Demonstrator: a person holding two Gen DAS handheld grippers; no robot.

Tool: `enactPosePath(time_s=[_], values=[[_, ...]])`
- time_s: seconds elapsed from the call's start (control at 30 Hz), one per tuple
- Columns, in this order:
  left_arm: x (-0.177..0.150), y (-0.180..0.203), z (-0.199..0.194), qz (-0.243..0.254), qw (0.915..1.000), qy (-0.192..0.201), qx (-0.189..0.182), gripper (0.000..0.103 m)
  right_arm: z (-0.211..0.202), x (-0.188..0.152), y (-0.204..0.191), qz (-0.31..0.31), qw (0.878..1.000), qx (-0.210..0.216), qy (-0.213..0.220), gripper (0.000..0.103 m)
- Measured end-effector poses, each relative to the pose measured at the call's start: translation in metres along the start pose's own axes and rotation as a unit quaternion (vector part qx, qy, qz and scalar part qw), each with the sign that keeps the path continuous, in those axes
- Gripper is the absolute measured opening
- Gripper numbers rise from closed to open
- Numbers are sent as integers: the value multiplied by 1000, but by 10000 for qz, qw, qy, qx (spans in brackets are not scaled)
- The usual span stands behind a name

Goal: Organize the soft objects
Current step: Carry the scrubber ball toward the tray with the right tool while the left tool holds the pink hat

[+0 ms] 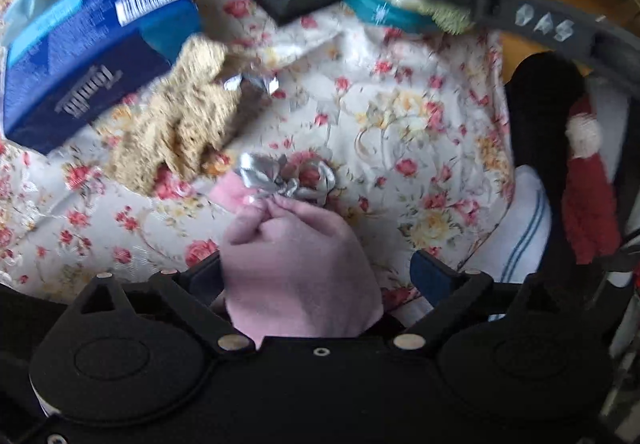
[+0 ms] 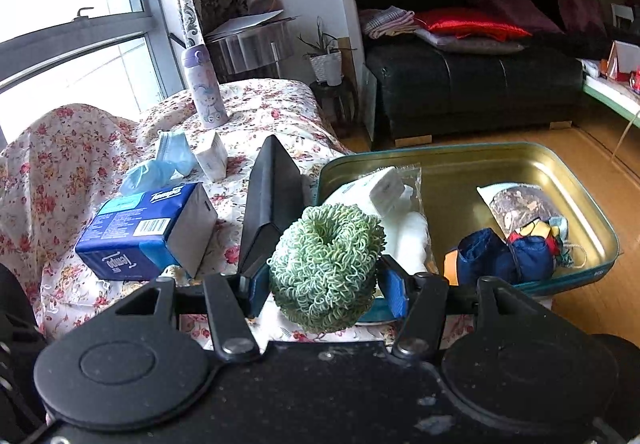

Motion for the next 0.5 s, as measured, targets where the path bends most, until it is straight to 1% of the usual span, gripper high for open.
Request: enactPosePath(time_s=[0.07,0.1,0.13,0.17,0.23,0.37,0.5], values=[[-2,-5,10,-140,9998,-144,76,81,1,0,2,46,10000,0,-22,56],[-3,-7,13,-202,9995,-195,162,67,1,0,3,61,10000,-4,-21,56],[-3,-8,12,-201,9993,-178,255,63,1,0,4,78,10000,-10,-17,56],[-3,-8,8,-216,9994,-140,211,60,1,0,5,100,9999,-15,-15,56],[-2,-9,-2,-323,9995,17,33,58,2,0,7,165,9999,-15,-25,56],[8,-11,-32,-423,9978,511,77,58,3,1,10,284,9996,-24,-20,56],[35,-12,-65,-552,9934,1009,-28,58,4,3,17,403,9992,-65,16,56]])
Point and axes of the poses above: each gripper's, at about its wrist camera, not at the fingertips, and z roughly the way its jaws point, y to its right, x to its top, the point moved 7 cm from there along z, roughly the way its jaws point, and after that the axes turned 13 degrees about -x, right-handed, at the moved point
